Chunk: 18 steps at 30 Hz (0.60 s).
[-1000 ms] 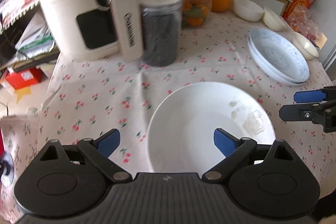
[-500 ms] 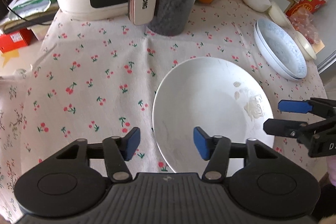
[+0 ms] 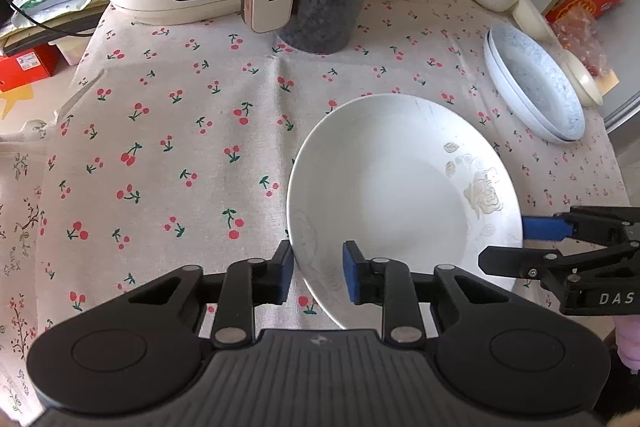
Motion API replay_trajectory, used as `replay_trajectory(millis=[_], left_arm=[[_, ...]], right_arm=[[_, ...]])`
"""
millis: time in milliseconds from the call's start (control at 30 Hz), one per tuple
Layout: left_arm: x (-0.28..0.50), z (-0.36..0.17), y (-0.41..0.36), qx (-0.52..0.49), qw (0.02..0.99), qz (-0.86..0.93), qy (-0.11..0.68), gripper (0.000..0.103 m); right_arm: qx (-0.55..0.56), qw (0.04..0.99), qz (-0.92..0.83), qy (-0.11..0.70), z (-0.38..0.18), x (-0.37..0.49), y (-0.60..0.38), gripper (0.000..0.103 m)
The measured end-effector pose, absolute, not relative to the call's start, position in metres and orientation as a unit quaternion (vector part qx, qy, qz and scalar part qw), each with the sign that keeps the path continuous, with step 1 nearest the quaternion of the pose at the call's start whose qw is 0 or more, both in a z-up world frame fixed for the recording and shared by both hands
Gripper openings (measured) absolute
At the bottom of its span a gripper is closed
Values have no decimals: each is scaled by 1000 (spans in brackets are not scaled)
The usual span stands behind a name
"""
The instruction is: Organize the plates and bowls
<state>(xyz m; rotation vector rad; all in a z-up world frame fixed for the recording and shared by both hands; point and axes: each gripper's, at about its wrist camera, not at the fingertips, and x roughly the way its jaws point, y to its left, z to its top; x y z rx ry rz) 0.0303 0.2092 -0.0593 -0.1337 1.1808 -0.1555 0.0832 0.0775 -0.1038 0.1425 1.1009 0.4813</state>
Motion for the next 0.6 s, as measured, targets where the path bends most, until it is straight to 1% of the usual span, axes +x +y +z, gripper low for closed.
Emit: replay_trajectory(millis=[100, 167, 267, 367, 600], left_arm=[[31, -60, 209, -60, 825, -70, 557, 20], [32, -60, 208, -56, 826, -69, 557, 19], [32, -60, 207, -52, 827, -64, 556, 18], [33, -59, 206, -52, 830, -59, 552, 18], [34, -53, 202, -55, 837, -57, 541, 17]], right_arm=[[57, 824, 221, 518, -107, 82, 80, 43], [55, 824, 218, 521, -109, 83, 80, 35], [55, 825, 211, 522, -111, 84, 77, 25], [57, 826, 210, 520, -110, 84, 74, 21], [65, 839, 209, 498, -98, 85, 66, 20]])
